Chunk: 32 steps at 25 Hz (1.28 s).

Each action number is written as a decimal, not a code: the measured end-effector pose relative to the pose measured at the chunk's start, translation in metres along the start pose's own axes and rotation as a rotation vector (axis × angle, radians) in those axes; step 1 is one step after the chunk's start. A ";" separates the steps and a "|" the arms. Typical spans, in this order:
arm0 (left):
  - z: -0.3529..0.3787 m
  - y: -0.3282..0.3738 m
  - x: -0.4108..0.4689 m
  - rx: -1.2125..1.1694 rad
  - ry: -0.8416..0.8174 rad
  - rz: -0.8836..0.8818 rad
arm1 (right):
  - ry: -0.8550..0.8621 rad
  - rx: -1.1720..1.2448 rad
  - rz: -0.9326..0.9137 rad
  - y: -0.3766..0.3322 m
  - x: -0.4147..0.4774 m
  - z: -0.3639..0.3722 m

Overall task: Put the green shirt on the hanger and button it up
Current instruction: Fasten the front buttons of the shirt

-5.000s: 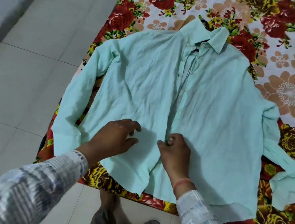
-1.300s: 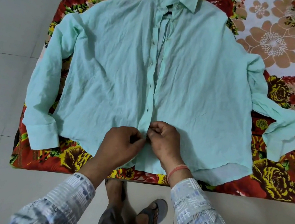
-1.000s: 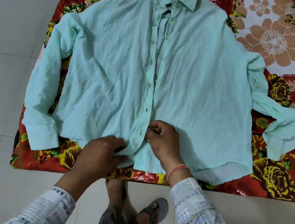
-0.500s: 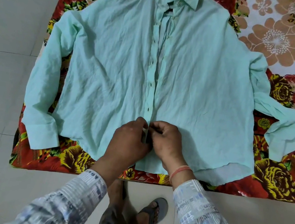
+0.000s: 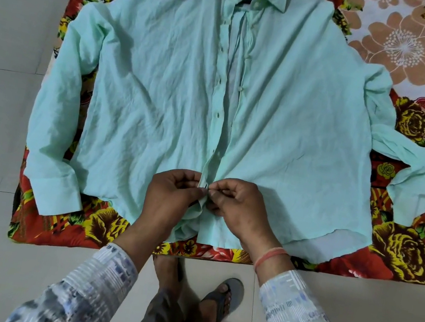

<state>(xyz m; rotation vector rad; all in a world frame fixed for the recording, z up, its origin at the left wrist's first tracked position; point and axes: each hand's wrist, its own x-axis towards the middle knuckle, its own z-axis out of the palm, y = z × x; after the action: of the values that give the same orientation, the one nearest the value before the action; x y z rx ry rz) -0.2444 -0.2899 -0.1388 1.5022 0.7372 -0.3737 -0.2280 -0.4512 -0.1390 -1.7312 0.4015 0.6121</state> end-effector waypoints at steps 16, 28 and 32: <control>-0.001 -0.010 0.007 0.082 0.018 0.013 | 0.144 -0.064 -0.037 0.010 0.005 0.013; 0.006 -0.001 0.011 0.240 0.046 0.089 | 0.253 -0.025 -0.135 0.021 0.007 0.024; 0.004 -0.005 0.006 0.278 0.036 0.145 | 0.299 -0.167 -0.244 0.025 -0.005 0.003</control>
<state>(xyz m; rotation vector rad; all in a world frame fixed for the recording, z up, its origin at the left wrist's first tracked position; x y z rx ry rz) -0.2424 -0.2933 -0.1464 1.8172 0.6171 -0.3503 -0.2466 -0.4549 -0.1568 -2.0035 0.3455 0.2148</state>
